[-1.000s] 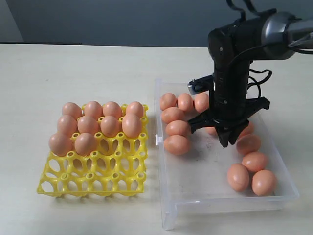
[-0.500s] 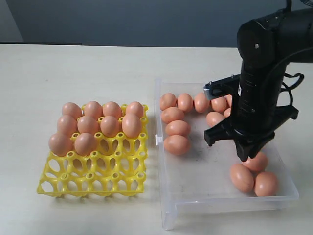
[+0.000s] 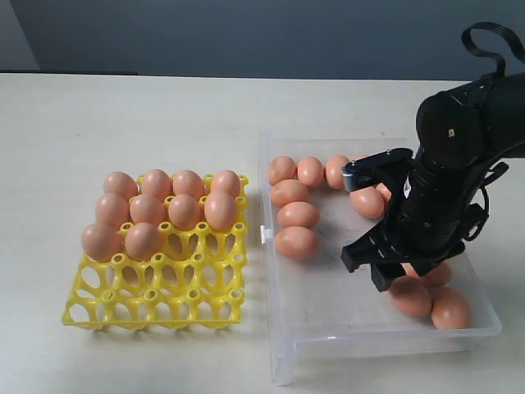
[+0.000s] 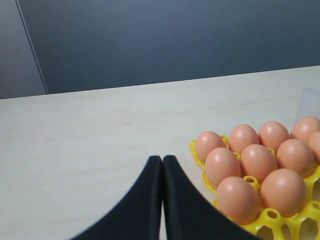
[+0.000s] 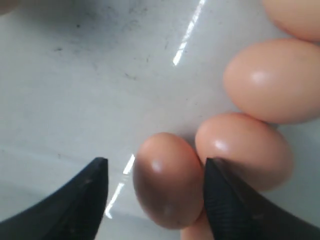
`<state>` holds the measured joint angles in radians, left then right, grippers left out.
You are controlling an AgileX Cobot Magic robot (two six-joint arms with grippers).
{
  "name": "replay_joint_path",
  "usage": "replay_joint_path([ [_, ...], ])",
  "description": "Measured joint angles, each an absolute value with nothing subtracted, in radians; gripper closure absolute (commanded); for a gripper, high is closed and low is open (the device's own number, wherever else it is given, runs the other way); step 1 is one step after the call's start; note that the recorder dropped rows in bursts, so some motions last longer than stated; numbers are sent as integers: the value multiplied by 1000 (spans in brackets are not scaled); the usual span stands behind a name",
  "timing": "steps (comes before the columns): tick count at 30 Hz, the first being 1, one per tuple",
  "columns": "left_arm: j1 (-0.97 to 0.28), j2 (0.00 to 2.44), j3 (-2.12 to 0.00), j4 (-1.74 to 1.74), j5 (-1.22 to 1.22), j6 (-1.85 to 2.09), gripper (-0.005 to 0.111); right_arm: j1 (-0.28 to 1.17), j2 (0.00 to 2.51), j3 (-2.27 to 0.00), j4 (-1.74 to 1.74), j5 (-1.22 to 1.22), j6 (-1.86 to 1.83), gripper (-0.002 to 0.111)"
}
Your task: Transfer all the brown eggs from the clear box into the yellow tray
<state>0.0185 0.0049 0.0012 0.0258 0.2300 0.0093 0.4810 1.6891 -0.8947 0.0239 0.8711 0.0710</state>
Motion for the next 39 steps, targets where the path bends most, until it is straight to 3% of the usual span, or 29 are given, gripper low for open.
replay_joint_path([
  [13, 19, 5, 1, 26, 230, 9, 106, 481, 1741, -876, 17, 919, 68, 54],
  [15, 19, 5, 1, 26, 230, 9, 106, 481, 1759, -874, 17, 912, 68, 66],
  [18, 19, 5, 1, 26, 230, 9, 106, 481, 1768, -874, 18, 893, 68, 103],
  [19, 19, 5, 1, 26, 230, 9, 106, 481, 1768, -872, 18, 891, 68, 108],
  [29, 19, 5, 1, 26, 230, 9, 106, 481, 1707, -942, 142, 820, 0, 105],
  [39, 19, 5, 1, 26, 230, 9, 106, 546, 1631, -991, 998, 532, -708, 109],
])
